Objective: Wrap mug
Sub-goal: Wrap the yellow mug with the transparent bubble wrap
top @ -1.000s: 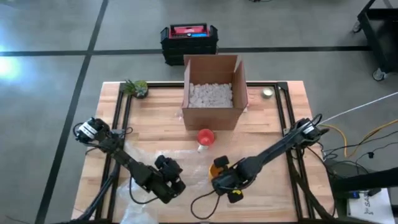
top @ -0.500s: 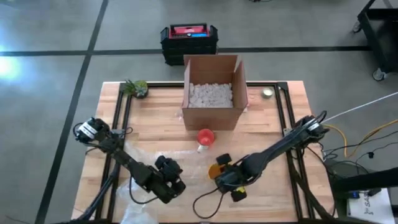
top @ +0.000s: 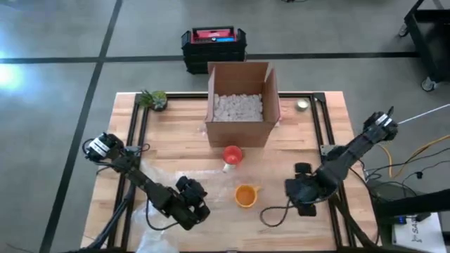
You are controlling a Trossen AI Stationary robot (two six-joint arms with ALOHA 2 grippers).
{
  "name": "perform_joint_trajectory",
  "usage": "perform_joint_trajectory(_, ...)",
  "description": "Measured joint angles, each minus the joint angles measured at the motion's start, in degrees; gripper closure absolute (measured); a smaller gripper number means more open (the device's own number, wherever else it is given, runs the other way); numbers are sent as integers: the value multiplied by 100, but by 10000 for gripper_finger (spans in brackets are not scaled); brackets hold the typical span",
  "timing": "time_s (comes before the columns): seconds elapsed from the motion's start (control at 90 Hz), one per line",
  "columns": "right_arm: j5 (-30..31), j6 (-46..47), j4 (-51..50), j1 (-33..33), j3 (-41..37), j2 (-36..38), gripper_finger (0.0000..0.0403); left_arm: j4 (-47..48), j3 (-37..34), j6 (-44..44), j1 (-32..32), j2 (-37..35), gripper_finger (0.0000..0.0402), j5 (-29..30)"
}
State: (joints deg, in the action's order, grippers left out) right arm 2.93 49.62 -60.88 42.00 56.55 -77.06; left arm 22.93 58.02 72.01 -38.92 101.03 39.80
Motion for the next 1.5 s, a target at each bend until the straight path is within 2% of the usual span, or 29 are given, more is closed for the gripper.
perform_joint_trajectory(0.156, -21, 968, 976, 382, -985, 110, 234, -53, 0, -96, 2, 0, 402, 1)
perform_joint_trajectory(0.267, -16, 1045, 1311, 428, -1278, -58, 241, -79, 0, -127, 2, 0, 402, 19)
perform_joint_trajectory(0.567, -37, 776, 1444, 413, -1572, -773, 270, -127, 0, -216, 2, 0, 402, 23)
perform_joint_trajectory(0.744, -138, 11, 1759, 411, -1549, -981, 303, -318, 0, -430, 2, 0, 402, 27)
perform_joint_trajectory(0.944, -171, -808, 2111, 400, -1267, -736, 394, -453, 0, -557, 2, 0, 402, 152)
perform_joint_trajectory(1.078, -16, -1386, 2397, 383, -1144, -494, 387, -460, 0, -555, 2, 0, 402, 154)
perform_joint_trajectory(1.356, 1398, -2952, 3578, 222, -1073, -89, 400, -492, 0, -556, 2, -60, 402, 157)
perform_joint_trajectory(1.5, 1533, -3540, 3926, 50, -1069, 8, 402, -489, 86, -717, 2, -175, 402, 45)
